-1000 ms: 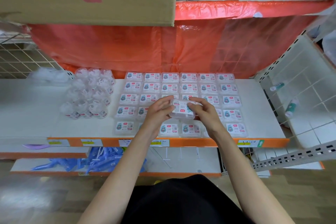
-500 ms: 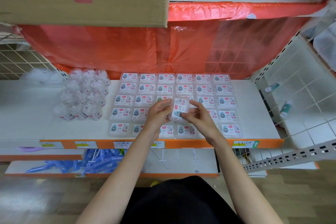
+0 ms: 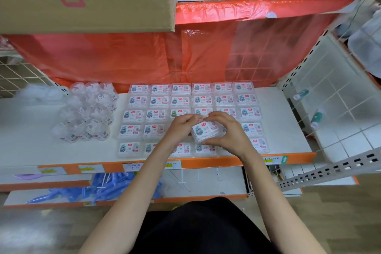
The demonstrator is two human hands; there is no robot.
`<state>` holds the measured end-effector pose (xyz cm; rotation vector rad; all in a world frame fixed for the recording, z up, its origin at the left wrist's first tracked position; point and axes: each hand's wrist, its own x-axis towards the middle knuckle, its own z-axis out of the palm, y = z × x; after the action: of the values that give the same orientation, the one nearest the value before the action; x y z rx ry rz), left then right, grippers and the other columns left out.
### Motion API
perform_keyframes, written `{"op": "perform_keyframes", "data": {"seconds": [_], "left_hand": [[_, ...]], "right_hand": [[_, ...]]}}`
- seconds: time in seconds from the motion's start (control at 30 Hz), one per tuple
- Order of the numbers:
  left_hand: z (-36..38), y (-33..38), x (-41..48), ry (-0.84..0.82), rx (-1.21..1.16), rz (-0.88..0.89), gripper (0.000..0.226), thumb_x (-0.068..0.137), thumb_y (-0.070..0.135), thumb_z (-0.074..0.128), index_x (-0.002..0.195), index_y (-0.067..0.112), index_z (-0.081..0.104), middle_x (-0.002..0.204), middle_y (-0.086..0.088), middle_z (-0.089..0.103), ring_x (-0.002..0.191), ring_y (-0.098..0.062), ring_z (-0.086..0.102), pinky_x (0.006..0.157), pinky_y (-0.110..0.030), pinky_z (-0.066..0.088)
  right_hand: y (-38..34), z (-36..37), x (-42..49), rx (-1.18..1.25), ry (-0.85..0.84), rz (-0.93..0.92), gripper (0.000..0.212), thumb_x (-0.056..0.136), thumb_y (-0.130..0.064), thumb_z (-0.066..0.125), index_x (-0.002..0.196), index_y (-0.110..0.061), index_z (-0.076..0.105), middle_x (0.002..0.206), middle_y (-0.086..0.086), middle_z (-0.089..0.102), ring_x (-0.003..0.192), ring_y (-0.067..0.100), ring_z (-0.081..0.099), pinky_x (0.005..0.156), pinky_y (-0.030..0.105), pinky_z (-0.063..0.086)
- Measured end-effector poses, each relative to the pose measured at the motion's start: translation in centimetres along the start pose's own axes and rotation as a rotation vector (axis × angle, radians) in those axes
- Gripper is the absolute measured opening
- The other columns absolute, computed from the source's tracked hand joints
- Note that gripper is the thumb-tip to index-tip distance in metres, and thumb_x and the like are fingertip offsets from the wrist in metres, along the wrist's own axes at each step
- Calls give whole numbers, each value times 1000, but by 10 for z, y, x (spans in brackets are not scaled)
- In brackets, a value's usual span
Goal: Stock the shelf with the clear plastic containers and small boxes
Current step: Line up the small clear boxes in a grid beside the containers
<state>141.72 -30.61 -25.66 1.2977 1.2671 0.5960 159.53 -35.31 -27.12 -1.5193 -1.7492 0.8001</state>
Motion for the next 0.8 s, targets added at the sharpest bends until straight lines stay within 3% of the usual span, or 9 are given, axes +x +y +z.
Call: {"op": "perform_keyframes", "data": {"seconds": [0.1, 0.2, 0.33, 0.47, 0.63, 0.8], "left_hand": [[14, -13, 4, 150, 396, 198, 32, 102, 25, 45, 129, 18, 61, 129, 3, 61, 117, -14, 54, 101, -31, 41], [30, -24, 5, 141, 764, 331, 37, 100, 21, 45, 136, 21, 56, 142, -1, 50, 134, -21, 39, 109, -33, 26], [62, -26, 1, 38, 892, 329, 50, 100, 26, 43, 149, 27, 34, 160, -1, 22, 146, -21, 14, 117, -35, 9], [86, -36, 1, -47, 1073, 270, 63, 99, 33, 45, 155, 26, 17, 163, -7, 2, 149, -28, -4, 120, -44, -2], [91, -42, 2, -67, 1113, 228, 66, 99, 34, 45, 155, 25, 11, 163, -6, -2, 149, -30, -5, 119, -45, -4], [94, -44, 1, -29, 1091, 237, 66, 99, 34, 45, 155, 26, 12, 163, -5, -1, 149, -30, -4, 119, -45, -3]], "right_hand": [[22, -11, -7, -57, 125, 19, 63, 60, -31, 93, 117, -23, 68, 125, -6, 58, 122, 10, 49, 105, 25, 37], [47, -36, -19, -103, 250, 98, 60, 64, -30, 92, 117, -18, 67, 126, 1, 59, 122, 15, 49, 104, 23, 34], [75, -69, -32, -165, 340, 237, 59, 65, -23, 91, 118, -14, 66, 128, 7, 57, 122, 24, 51, 103, 29, 36], [93, -73, -37, -202, 280, 328, 58, 68, -17, 89, 120, -10, 64, 132, 10, 55, 123, 28, 51, 102, 28, 34], [102, -67, -37, -132, 236, 396, 55, 72, -11, 86, 122, -11, 63, 137, 8, 54, 126, 24, 51, 100, 22, 34], [105, -66, -35, -103, 156, 427, 58, 77, -5, 80, 131, -13, 58, 154, 13, 33, 143, 24, 32, 108, 20, 21]]}}
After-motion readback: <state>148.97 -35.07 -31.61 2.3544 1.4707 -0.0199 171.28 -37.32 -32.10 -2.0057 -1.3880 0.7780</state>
